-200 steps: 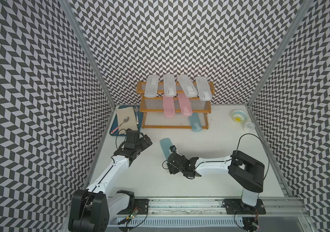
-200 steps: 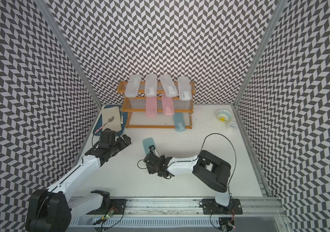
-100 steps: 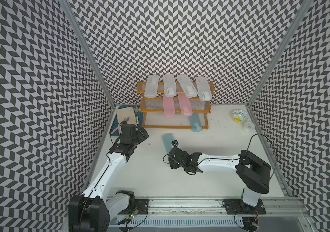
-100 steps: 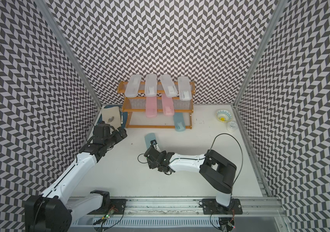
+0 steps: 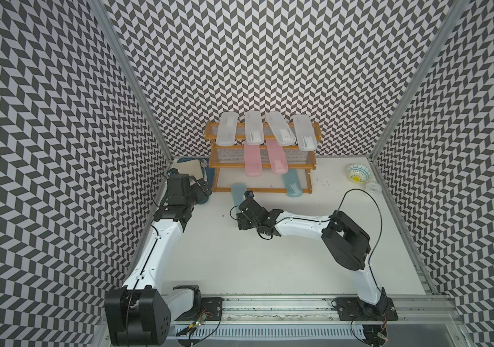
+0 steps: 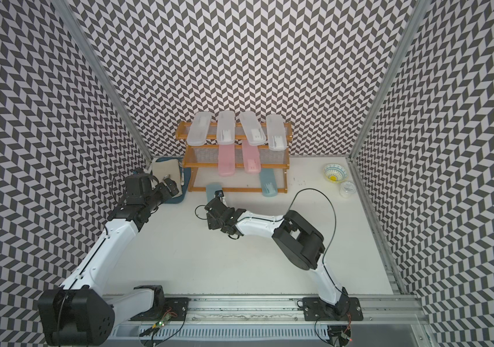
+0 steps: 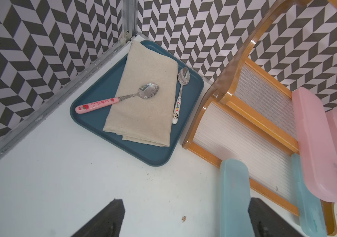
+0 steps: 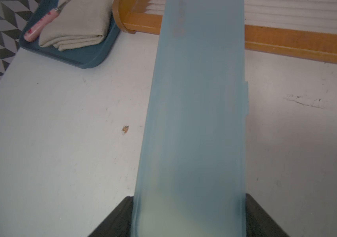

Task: Place the pencil cases on the shelf according to color
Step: Place the pencil case on the shelf.

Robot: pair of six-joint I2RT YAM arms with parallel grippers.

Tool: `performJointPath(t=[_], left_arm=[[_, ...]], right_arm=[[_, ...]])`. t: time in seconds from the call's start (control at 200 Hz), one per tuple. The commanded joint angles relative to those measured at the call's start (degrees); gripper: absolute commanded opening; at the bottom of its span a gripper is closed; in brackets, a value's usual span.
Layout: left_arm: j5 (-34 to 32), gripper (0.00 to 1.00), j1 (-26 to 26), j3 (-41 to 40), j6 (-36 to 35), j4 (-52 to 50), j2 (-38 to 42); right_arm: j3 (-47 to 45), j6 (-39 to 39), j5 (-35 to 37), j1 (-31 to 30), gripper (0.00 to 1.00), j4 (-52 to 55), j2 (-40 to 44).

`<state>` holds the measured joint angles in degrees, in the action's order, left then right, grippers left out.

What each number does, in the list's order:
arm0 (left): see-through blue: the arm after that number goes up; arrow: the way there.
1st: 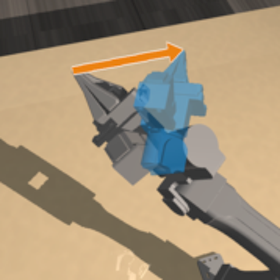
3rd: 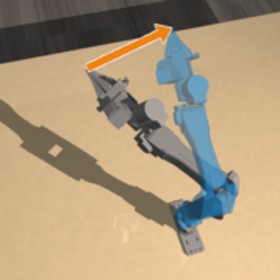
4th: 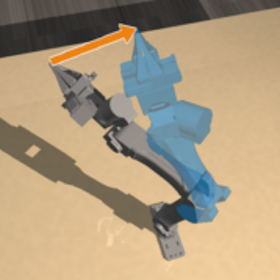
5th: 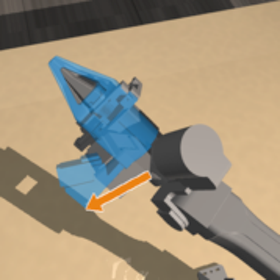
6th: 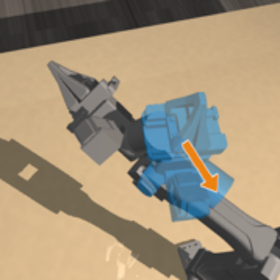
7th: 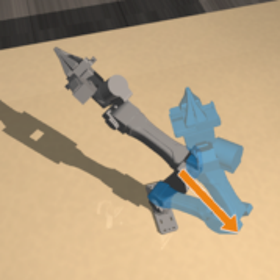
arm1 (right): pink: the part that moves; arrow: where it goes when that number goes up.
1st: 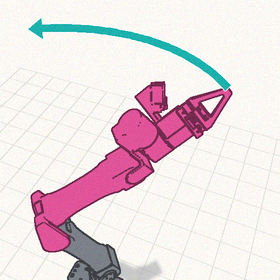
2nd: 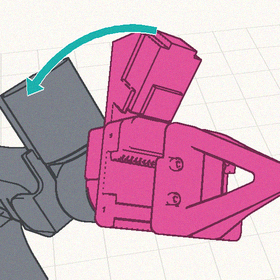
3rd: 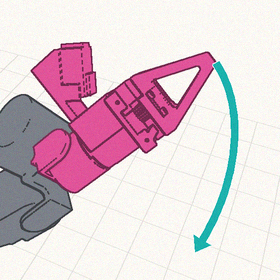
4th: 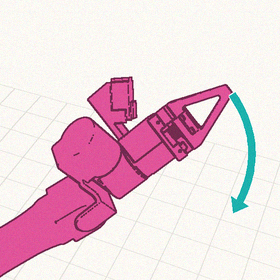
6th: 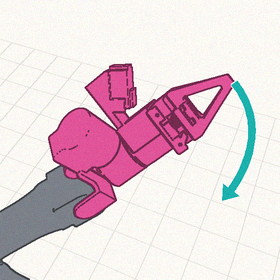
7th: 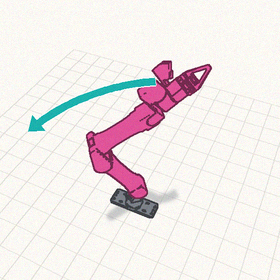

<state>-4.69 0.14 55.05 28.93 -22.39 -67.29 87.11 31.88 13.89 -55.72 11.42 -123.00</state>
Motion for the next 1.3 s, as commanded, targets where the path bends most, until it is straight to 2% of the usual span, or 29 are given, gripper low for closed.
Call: performJointPath(t=[0.0, 0.11, 0.335, 0.766, 0.921, 1.057, 1.182, 1.297], left_arm=[[-0.77, 1.0, -0.32, -0.69, -3.71, 0.64, 0.44], [-0.43, 1.0, -0.32, -1.61, -3.76, 1.36, 1.4], [1.91, 0.99, -0.32, -2.96, -3.08, 2.44, 1.02], [5.04, 1.0, -0.32, -3.19, -2.94, 3.14, -0.01], [5.55, 0.99, -0.28, -3.28, -3.03, 3.23, -0.29], [5.79, 1.0, -0.32, -3.11, -3.27, 3.23, -0.75], [5.87, 1.0, -0.39, -3.08, -3.52, 3.14, -1.24], [6.58, 1.0, -0.39, -2.95, -4.17, 3.31, -1.94]], right_arm=[[5.58, 0.18, 1.66, -0.02, 0.63, -4.3, -3.12], [10.76, 0.29, 4.75, 0.37, 0.63, -2.78, -7.02], [17.75, 0.83, 5.66, 2.55, 0.63, -1.43, -11.64], [30.34, 3.5, 2.85, 7.04, 0.63, -4.08, -20.94], [30.74, 4.08, -0.02, 7.84, 0.79, -5.06, -20.84], [27.42, 4.26, -3.95, 7.72, 0.94, -7.72, -18.47], [22.33, 4.89, -5.61, 7.03, 1.0, -10.38, -14.21], [15.52, 5.56, -6.34, 5.57, 1.0, -13.84, -8.31]])
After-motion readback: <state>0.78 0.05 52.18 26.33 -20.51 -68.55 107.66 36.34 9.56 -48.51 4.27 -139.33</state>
